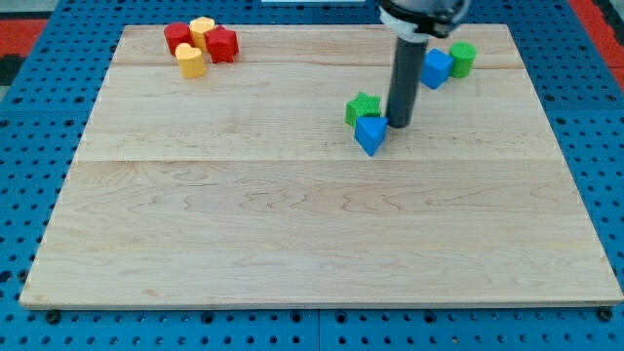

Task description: Move the blue triangle diagonally bottom left to the green star

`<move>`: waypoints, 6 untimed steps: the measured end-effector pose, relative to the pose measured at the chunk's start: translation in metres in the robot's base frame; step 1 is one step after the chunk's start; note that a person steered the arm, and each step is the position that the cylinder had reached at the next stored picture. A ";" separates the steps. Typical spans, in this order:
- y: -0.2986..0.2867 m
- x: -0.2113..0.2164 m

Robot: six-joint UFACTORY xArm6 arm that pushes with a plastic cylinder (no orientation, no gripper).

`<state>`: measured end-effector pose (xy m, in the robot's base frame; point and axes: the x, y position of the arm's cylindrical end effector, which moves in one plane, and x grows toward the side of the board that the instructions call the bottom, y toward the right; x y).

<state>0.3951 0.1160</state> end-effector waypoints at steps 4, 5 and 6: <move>-0.028 0.007; 0.030 -0.023; -0.016 -0.032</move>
